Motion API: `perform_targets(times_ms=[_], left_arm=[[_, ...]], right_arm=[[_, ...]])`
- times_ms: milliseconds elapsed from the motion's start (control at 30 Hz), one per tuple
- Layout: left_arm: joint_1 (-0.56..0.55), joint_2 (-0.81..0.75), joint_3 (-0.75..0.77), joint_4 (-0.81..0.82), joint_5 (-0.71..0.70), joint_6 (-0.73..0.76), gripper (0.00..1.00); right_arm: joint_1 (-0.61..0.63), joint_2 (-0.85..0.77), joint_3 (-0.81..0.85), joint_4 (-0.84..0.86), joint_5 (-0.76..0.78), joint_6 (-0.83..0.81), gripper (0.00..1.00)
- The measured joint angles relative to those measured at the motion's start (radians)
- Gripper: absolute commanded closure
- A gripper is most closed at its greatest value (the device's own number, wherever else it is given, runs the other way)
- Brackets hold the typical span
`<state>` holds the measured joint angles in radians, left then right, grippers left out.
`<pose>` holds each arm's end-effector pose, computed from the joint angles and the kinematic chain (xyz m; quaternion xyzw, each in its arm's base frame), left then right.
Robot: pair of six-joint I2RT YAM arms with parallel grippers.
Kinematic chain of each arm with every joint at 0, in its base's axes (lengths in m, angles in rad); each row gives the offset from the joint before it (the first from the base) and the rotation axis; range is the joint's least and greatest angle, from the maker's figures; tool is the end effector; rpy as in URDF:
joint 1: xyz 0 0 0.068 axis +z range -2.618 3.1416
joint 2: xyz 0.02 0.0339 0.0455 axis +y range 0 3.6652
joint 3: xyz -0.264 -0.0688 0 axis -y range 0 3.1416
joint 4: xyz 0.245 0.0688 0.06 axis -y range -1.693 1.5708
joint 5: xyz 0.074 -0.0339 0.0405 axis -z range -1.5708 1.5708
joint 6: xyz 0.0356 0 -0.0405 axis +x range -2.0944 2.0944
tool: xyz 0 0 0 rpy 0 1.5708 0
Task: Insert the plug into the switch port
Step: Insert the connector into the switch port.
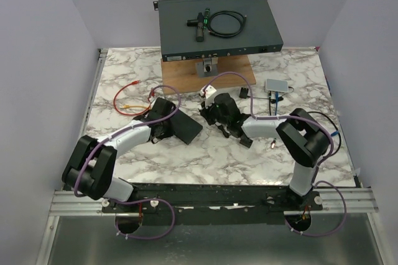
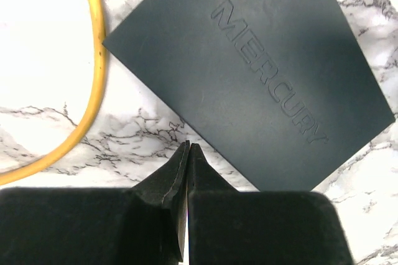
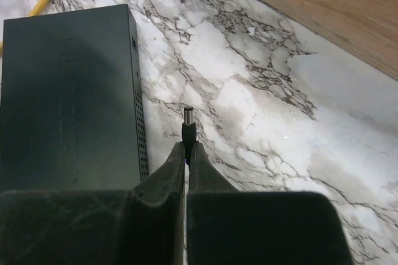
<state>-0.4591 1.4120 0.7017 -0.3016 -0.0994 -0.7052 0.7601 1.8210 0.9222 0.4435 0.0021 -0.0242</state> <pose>0.2357 -0.1126 0.1671 -0.1314 0.9511 -0.1116 0.2564 0.2778 0.2640 0.1667 -0.3237 0.7843 0.1896 0.4942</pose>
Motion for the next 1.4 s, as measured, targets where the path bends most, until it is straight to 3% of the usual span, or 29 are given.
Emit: perform_targets(times_ms=[333,733,1133,1400], left_arm=[[0.0,0.121,0.148,-0.06,-0.031,-0.012,1.0],[-0.052,0.223,0.28,-0.161,-0.053,0.048,1.0],[-0.224,0.318,0.369,-0.192,-0.05,0.141,1.0],[-0.237,0.316,0.335,-0.113,0.05,0.19,1.0]], right_arm=[[0.0,0.089,0.019,0.012,-0.101,0.062,0.99],[0.001,0.072,-0.045,0.034,-0.105,0.119,0.99],[0.02,-0.192,-0.29,-0.057,0.055,0.273,0.99],[0.124,-0.366,-0.415,-0.158,0.179,0.422,0.99]])
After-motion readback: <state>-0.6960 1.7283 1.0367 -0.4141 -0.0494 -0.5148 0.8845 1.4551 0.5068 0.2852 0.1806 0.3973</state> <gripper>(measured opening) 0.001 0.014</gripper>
